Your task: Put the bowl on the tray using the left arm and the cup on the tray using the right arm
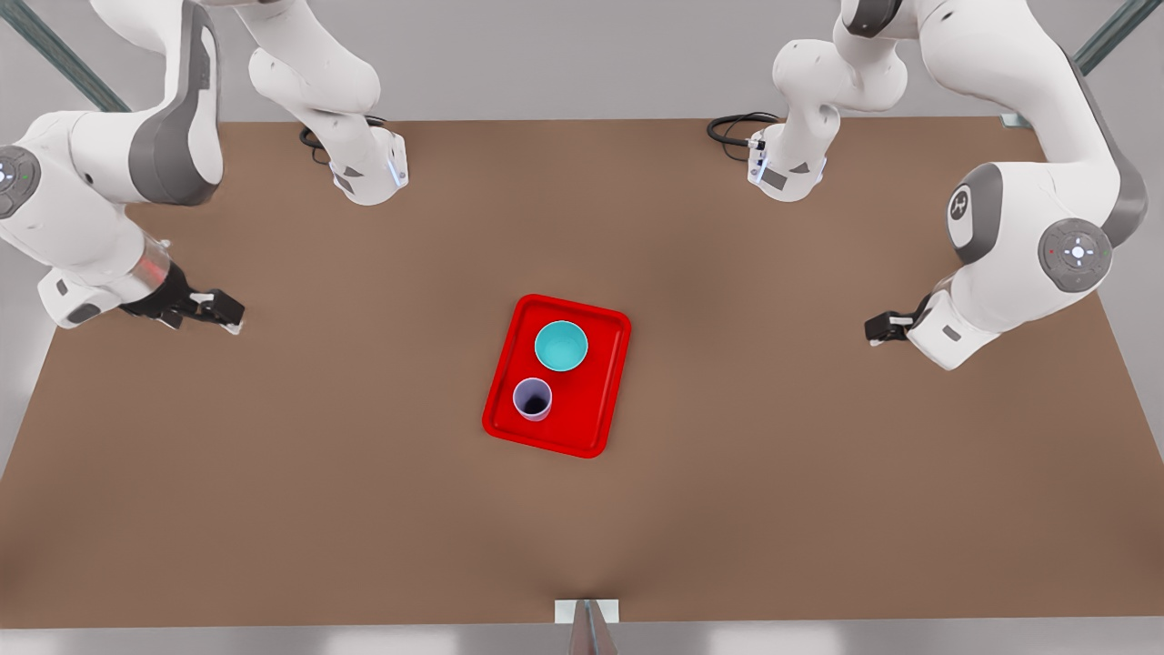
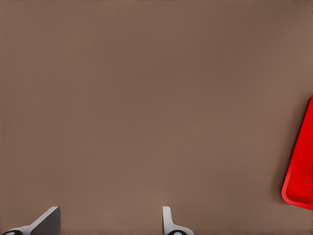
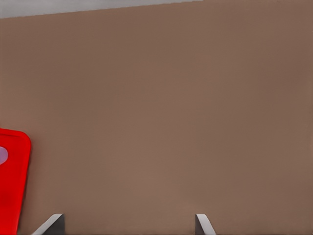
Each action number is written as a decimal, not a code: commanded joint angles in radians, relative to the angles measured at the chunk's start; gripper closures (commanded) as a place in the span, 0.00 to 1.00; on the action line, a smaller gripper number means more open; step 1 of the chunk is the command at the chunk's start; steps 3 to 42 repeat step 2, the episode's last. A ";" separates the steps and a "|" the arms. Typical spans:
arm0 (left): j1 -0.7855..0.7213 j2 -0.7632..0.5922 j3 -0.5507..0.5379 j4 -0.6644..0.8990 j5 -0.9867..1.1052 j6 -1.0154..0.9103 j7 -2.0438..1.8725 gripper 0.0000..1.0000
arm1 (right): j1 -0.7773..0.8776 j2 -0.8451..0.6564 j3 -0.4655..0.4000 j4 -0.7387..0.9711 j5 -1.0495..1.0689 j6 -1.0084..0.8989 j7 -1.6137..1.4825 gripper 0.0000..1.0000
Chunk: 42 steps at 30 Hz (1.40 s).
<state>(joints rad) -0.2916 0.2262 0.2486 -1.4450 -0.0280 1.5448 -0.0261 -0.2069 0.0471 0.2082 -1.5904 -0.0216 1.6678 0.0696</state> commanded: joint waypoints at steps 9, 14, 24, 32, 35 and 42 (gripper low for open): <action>0.000 0.001 0.000 0.000 0.000 0.000 0.000 0.00 | 0.081 0.000 0.000 0.004 0.000 -0.005 -0.005 0.00; 0.000 0.001 0.000 0.000 0.000 0.000 0.000 0.00 | 0.081 0.000 0.000 0.004 0.000 -0.005 -0.005 0.00; 0.000 0.001 0.000 0.000 0.000 0.000 0.000 0.00 | 0.081 0.000 0.000 0.004 0.000 -0.005 -0.005 0.00; 0.000 0.001 0.000 0.000 0.000 0.000 0.000 0.00 | 0.081 0.000 0.000 0.004 0.000 -0.005 -0.005 0.00; 0.000 0.001 0.000 0.000 0.000 0.000 0.000 0.00 | 0.081 0.000 0.000 0.004 0.000 -0.005 -0.005 0.00; 0.000 0.001 0.000 0.000 0.000 0.000 0.000 0.00 | 0.081 0.000 0.000 0.004 0.000 -0.005 -0.005 0.00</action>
